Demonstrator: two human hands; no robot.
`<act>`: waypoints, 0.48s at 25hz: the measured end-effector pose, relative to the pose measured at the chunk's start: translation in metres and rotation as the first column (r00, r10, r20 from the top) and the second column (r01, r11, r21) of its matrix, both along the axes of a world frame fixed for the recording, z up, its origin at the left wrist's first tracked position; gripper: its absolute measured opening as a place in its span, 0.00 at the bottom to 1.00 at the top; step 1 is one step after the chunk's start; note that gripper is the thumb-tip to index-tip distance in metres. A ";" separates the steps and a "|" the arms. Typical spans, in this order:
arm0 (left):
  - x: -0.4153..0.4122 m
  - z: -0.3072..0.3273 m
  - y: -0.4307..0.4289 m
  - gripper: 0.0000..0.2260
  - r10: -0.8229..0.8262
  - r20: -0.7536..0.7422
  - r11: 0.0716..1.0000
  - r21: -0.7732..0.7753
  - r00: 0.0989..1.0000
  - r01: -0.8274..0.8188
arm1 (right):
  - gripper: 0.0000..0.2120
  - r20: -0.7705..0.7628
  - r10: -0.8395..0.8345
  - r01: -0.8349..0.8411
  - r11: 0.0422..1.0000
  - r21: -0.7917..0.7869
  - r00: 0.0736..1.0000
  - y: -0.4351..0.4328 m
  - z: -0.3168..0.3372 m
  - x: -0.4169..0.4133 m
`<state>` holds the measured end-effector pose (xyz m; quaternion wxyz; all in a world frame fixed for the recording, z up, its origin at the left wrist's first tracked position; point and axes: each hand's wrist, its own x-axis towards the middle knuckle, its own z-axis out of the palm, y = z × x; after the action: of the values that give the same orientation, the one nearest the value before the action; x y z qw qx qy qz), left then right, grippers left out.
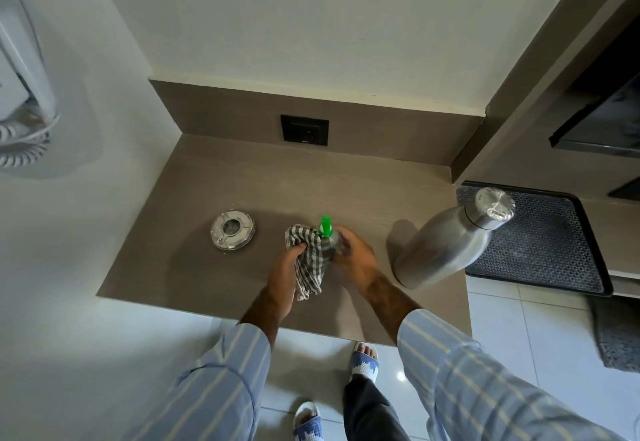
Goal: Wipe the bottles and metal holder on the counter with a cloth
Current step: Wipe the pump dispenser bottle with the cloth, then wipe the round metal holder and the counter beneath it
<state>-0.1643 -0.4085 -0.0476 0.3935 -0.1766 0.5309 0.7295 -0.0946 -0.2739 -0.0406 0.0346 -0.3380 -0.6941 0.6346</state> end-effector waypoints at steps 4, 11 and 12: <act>0.000 -0.001 -0.008 0.10 0.004 0.002 1.000 0.007 1.000 -0.004 | 0.20 -0.032 -0.110 0.101 0.972 -0.210 0.993 -0.009 -0.005 -0.006; -0.008 0.006 -0.058 0.14 0.246 -0.001 0.967 -0.067 0.969 -0.246 | 0.06 0.362 -0.119 0.015 0.961 0.277 0.924 -0.015 -0.001 0.025; -0.014 0.009 -0.072 0.16 0.310 -0.058 0.946 -0.076 0.949 -0.314 | 0.06 0.395 -0.054 -0.045 0.971 0.236 0.917 -0.025 0.000 0.027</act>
<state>-0.1787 -0.4806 -0.0390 0.2532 -0.2585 0.5352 0.7633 -0.0672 -0.2986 -0.0405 -0.0656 -0.4551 -0.7574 0.4636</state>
